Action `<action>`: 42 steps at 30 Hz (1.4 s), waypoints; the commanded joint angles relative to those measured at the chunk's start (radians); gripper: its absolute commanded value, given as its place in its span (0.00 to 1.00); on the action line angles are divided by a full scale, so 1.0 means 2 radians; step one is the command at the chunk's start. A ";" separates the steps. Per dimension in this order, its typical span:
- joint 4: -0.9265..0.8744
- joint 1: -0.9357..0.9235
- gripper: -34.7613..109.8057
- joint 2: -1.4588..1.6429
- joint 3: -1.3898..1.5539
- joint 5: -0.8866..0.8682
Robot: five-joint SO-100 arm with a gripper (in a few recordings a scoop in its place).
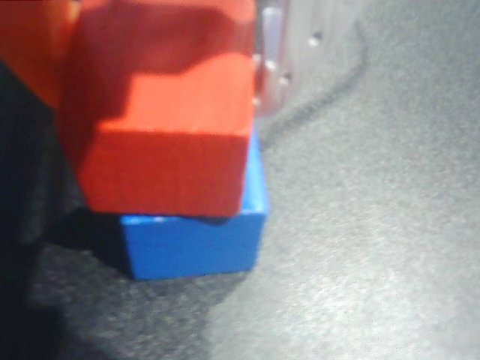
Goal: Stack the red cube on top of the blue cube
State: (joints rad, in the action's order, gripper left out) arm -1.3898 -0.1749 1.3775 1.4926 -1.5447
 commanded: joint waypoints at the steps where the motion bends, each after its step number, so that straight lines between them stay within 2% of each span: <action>1: 0.000 -0.004 0.24 0.003 -0.018 -0.004; 30: -0.005 0.010 0.24 -0.002 -0.008 -0.002; 42: -0.008 0.011 0.28 -0.004 -0.008 0.002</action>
State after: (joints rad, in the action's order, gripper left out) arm -1.4021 -0.1580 1.3652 1.4926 -1.5447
